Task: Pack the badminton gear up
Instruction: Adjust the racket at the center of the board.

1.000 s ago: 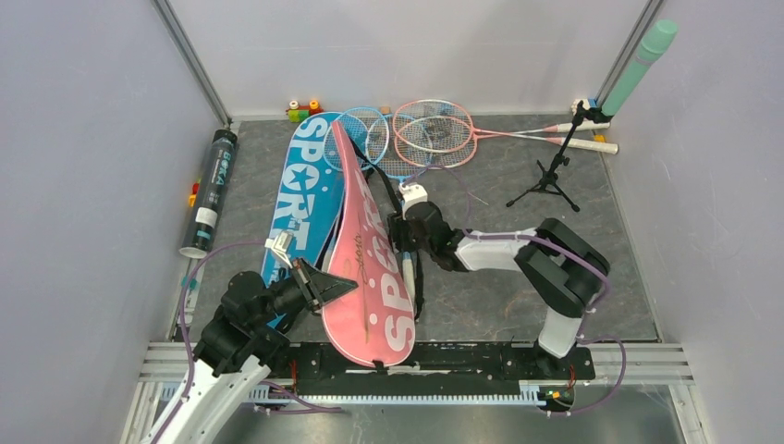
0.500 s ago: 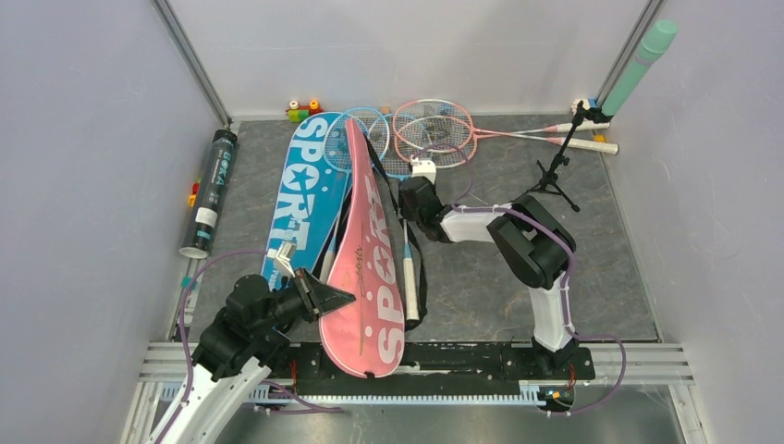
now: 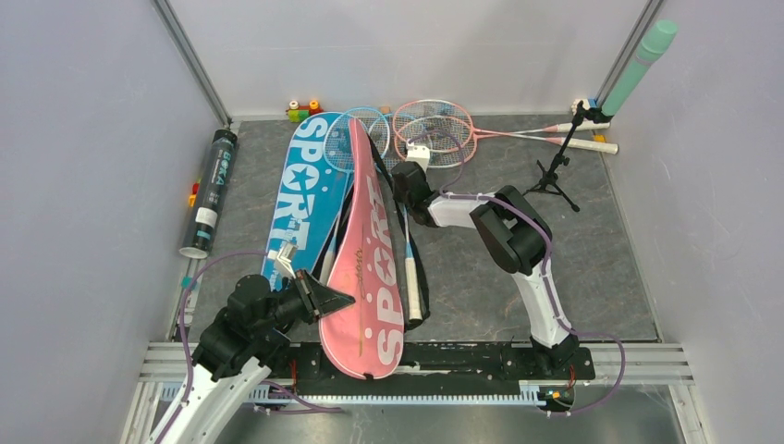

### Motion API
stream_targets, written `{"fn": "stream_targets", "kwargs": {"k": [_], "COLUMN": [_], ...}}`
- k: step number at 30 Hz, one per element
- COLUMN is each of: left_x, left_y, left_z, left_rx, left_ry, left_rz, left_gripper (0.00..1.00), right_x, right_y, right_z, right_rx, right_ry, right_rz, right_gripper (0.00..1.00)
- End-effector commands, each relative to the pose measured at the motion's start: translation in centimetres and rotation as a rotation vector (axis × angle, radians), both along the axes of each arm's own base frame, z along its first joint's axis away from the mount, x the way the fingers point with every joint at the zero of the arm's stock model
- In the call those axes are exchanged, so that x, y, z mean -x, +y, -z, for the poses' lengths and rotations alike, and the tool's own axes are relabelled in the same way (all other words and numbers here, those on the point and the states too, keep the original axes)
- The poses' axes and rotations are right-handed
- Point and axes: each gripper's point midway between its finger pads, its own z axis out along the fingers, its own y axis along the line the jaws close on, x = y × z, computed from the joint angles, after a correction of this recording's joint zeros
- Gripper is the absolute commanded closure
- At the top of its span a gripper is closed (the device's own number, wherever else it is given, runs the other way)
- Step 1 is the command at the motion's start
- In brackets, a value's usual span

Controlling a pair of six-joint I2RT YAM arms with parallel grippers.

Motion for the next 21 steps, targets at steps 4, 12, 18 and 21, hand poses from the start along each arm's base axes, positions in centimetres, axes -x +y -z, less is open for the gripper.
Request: {"fn": "stream_targets", "kwargs": {"k": [4,12,18,21], "left_x": [0.5,0.9,2.4,3.3], "left_y": [0.0,0.7,1.2,2.3], "left_z": [-0.1,2.0,2.1,1.7], "left_rx": [-0.021,-0.087,-0.102,-0.133], "left_ry": [-0.016,0.044,0.08,0.09], "left_rz": [0.036,0.019,0.046,0.019], "left_gripper": [0.98,0.98,0.98,0.98], "right_x": [1.2,-3.8,-4.1,-5.3], "right_y": [-0.5,0.3,-2.6,-3.9], "right_z": [2.3,-10.1,-19.5,-19.9], "right_rx": [0.026,-0.201,-0.244,-0.216], "right_ry": [0.081,-0.212,-0.482,-0.5], "right_rz": [0.127,0.335,0.48,0.462], "right_gripper": [0.98,1.0,1.0,1.0]}}
